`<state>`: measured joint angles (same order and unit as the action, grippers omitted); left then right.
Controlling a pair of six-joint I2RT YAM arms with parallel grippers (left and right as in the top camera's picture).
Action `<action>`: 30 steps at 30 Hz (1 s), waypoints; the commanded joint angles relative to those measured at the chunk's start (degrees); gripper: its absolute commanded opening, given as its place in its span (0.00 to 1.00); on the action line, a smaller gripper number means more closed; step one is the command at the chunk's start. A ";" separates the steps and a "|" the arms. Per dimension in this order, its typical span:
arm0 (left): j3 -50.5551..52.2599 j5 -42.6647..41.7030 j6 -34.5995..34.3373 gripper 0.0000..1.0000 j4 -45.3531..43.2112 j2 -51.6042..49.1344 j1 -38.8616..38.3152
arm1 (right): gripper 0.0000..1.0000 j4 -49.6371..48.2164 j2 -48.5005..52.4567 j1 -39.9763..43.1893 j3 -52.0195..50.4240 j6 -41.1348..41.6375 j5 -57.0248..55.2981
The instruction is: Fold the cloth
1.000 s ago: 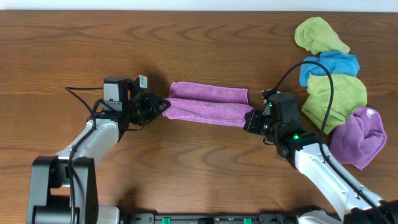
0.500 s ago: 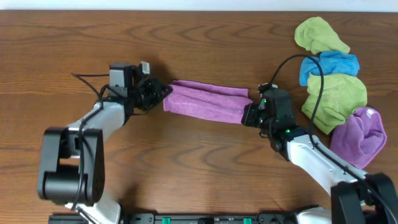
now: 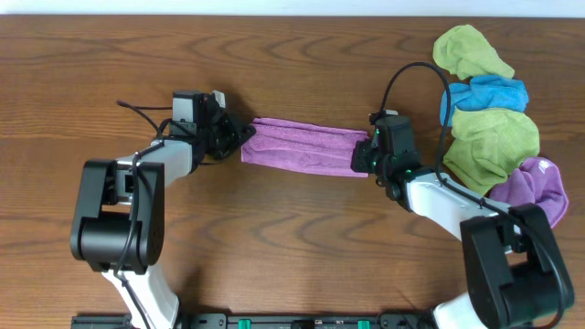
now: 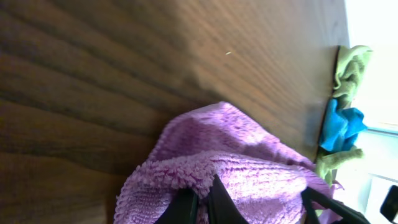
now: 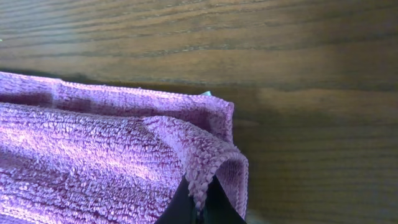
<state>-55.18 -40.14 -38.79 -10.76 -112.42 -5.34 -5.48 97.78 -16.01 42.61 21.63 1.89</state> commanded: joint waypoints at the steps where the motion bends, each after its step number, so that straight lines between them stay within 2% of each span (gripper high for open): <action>1: -1.36 4.61 0.68 0.06 -0.37 -1.51 0.79 | 0.01 0.31 0.87 0.72 0.59 -2.56 -6.45; 9: -1.36 5.57 1.07 0.06 -0.94 -1.62 0.81 | 0.01 -3.08 2.27 0.70 0.59 -3.72 -7.10; 15: -1.49 2.38 -0.52 0.06 -6.19 -1.55 0.81 | 0.01 -4.17 2.27 0.70 0.63 -3.72 -9.05; 30: -1.70 8.15 0.92 0.06 -6.14 -1.60 0.81 | 0.01 -8.02 6.58 0.76 0.63 -4.76 -12.20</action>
<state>-55.27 -38.52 -38.98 -16.75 -113.49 -5.91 -13.78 102.80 -16.16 43.13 18.15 -2.37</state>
